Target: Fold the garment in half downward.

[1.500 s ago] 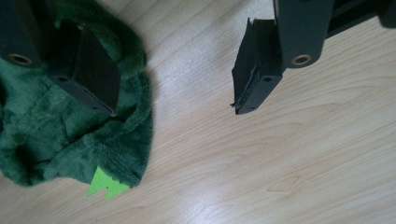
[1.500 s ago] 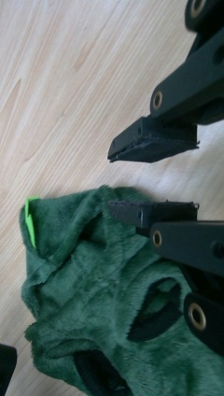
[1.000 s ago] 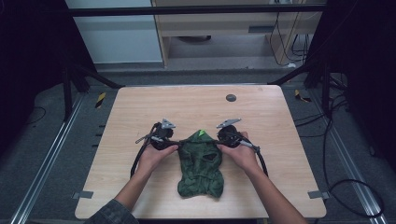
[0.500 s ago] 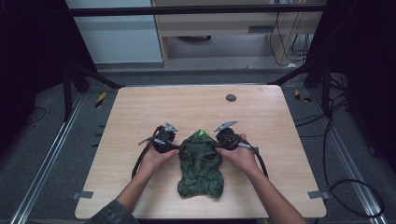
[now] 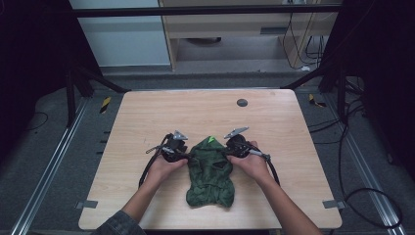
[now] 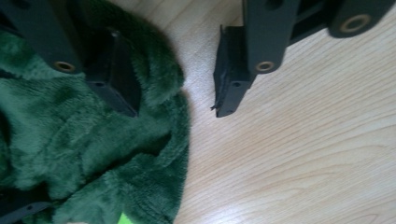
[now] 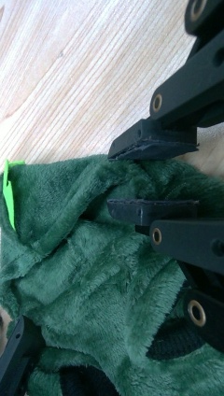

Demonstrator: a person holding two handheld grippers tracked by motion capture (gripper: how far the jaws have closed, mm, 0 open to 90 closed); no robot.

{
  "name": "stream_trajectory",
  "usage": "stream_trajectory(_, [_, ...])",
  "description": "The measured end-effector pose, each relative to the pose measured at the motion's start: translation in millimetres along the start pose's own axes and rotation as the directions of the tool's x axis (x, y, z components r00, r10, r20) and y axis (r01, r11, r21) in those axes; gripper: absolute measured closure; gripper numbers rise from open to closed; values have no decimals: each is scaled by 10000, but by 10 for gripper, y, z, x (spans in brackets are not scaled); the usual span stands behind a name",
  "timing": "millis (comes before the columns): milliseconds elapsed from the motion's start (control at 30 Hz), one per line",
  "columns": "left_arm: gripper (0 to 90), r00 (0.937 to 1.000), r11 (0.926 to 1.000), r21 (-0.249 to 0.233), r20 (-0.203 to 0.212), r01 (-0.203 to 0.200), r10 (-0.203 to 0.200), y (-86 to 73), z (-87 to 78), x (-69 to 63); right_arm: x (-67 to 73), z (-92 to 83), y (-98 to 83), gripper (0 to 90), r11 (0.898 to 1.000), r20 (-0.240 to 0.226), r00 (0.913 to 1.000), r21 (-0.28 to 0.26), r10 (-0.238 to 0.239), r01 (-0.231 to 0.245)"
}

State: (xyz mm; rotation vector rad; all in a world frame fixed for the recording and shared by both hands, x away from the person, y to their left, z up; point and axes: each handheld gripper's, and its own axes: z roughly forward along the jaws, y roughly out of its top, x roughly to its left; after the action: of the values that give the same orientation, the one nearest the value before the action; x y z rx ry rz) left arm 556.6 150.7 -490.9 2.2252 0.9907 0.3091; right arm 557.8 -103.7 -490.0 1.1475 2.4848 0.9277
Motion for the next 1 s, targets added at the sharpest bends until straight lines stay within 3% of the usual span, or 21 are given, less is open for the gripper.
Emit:
stream_trajectory(67, [564, 10000, 10000, 2, 81, -15, 15, 1, -1, -9, 0, 0, 0, 705, 10000, 2, 10000, 0, 8, -8])
stream_trajectory(167, [701, 9997, 10000, 46, 254, -69, 68, 3, -1, -42, 1, 3, 2, 733, 10000, -40, 10000, -3, -91, 91])
stream_trajectory(367, [799, 9988, 9998, 81, 444, -196, 192, 4, 1, -68, 33, 4, 13, 827, 9998, -157, 9997, 53, -211, 212])
stream_trajectory(633, [823, 9988, 9992, 70, 287, -397, 395, 23, -32, -75, 42, -37, 42, 852, 9990, -134, 9989, -7, -441, 441])
stream_trajectory(1000, [823, 9961, 9962, -118, 128, -867, 869, 192, -151, -99, 54, -268, 92, 856, 9969, -132, 9980, -479, -624, 617])
